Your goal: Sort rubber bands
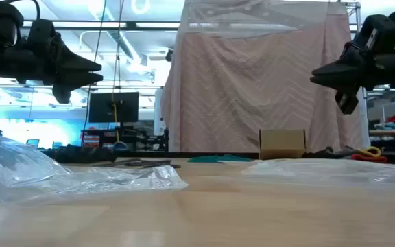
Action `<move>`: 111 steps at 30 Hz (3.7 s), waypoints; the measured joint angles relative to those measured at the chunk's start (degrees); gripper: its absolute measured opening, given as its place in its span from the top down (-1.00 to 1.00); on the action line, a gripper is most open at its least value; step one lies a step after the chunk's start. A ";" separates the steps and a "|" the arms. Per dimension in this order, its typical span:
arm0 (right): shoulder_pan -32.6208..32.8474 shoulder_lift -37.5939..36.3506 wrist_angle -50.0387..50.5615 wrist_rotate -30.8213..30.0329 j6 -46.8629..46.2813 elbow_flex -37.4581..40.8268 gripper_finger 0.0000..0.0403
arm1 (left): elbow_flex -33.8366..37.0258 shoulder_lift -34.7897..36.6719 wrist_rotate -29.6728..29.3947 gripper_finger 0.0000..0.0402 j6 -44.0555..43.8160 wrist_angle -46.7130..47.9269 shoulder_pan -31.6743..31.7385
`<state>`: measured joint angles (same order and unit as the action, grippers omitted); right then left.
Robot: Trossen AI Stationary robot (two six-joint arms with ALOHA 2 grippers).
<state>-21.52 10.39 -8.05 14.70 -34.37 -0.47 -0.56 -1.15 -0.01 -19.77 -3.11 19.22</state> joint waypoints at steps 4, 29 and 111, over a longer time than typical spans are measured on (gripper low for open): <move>0.02 -0.01 0.01 0.02 0.00 0.01 0.75 | 0.00 0.01 0.00 0.19 -0.01 -0.02 0.00; 0.02 0.00 0.01 0.01 0.01 0.01 0.75 | 0.00 0.02 0.00 0.19 0.00 -0.02 0.00; -0.11 0.57 -1.25 -18.01 0.61 -0.15 0.75 | 0.00 -0.02 -4.52 0.19 -8.95 -1.20 0.02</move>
<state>-21.63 10.96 -9.30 -3.31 -33.76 -0.62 -0.56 -1.17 -4.53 -28.72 -4.32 19.24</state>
